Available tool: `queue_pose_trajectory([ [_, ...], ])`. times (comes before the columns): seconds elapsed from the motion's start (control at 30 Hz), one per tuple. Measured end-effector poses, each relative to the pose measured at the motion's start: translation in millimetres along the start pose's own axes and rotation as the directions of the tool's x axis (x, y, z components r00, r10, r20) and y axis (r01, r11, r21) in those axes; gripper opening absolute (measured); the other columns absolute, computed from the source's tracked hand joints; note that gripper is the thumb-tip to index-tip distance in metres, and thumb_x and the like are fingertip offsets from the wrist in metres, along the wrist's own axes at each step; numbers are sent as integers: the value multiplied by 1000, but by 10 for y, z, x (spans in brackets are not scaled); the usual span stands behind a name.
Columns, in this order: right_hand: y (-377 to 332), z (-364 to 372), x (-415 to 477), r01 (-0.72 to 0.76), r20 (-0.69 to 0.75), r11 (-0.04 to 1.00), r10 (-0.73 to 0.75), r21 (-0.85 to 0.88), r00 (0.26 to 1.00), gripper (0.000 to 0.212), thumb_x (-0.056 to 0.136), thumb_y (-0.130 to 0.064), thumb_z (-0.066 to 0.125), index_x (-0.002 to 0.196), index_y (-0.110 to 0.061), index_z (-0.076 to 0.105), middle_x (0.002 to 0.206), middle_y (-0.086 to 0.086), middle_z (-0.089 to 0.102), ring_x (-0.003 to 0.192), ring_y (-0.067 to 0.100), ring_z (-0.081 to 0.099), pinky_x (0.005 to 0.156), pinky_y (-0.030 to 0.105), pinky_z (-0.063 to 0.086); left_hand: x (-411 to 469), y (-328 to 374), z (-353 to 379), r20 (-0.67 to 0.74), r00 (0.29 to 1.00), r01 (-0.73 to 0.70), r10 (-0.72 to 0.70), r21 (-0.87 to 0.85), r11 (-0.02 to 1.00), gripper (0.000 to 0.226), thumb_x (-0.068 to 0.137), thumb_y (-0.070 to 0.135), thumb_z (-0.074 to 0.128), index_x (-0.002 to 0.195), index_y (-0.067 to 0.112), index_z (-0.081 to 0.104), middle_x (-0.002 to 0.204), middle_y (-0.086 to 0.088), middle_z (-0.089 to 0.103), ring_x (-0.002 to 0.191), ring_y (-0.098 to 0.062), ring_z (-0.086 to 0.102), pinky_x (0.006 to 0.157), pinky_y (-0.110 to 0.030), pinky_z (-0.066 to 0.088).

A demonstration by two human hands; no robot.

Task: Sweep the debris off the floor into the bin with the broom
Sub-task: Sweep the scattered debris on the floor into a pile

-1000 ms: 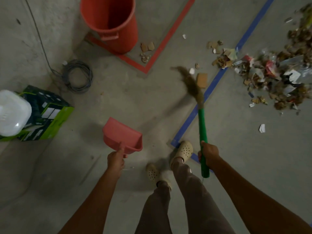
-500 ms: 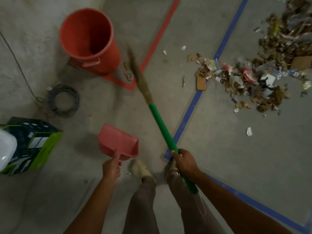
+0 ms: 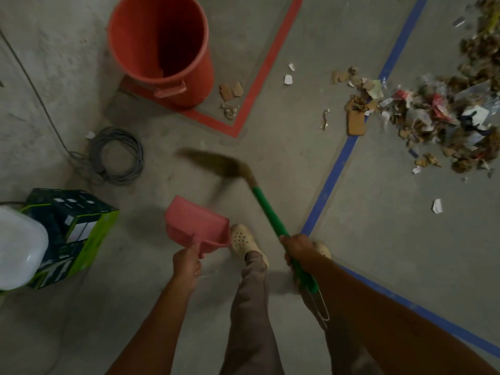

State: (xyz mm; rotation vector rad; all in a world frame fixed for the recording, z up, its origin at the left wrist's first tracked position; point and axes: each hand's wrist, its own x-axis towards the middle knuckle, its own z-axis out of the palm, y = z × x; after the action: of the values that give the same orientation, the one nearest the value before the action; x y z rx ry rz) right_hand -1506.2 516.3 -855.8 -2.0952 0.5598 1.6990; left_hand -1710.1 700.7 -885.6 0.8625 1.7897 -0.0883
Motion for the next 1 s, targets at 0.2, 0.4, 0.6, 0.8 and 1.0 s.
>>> queue_pose_trajectory([
  [0.2, -283, 3, 137, 78, -229, 899, 25, 431, 973, 35, 102, -32, 51, 106, 1, 58, 65, 11, 57, 53, 24, 54, 54, 35, 50, 328, 515, -117, 46, 998, -38, 38, -12, 999, 40, 92, 41, 68, 74, 7, 55, 64, -8, 56, 31, -7, 28, 33, -14, 19],
  [0.4, -619, 23, -62, 274, -358, 850, -109, 450, 927, 32, 104, -35, 47, 103, -5, 58, 64, 10, 56, 51, 22, 53, 46, 30, 47, 449, 799, -68, 55, 997, -48, 47, 17, 999, 46, 89, 50, 69, 79, 7, 56, 68, -9, 56, 32, -8, 28, 34, -14, 19],
  [0.6, -1322, 175, -34, 298, -73, 916, -289, 267, 955, 26, 104, -34, 45, 109, -10, 54, 71, 5, 56, 51, 14, 52, 43, 25, 46, 519, 820, 160, 26, 999, -27, 26, 60, 998, 49, 85, 49, 73, 79, 3, 60, 71, -12, 60, 33, -10, 32, 35, -17, 22],
  [0.8, -1905, -52, 588, 142, 59, 957, -162, 252, 985, 32, 101, -31, 52, 111, 0, 53, 68, 7, 58, 48, 17, 52, 44, 27, 46, 458, 860, 562, 42, 998, -43, 40, 64, 997, 46, 90, 47, 68, 78, 5, 57, 73, -13, 56, 37, -9, 30, 35, -16, 20],
  [1.0, -1721, -1151, 1028, 108, -166, 843, -22, 527, 986, 28, 102, -30, 52, 90, -4, 54, 64, 10, 58, 49, 21, 53, 46, 31, 47, 304, 1162, 1192, 49, 996, -77, 72, 107, 991, 50, 87, 54, 68, 80, 6, 58, 71, -9, 57, 41, -11, 32, 38, -19, 22],
])
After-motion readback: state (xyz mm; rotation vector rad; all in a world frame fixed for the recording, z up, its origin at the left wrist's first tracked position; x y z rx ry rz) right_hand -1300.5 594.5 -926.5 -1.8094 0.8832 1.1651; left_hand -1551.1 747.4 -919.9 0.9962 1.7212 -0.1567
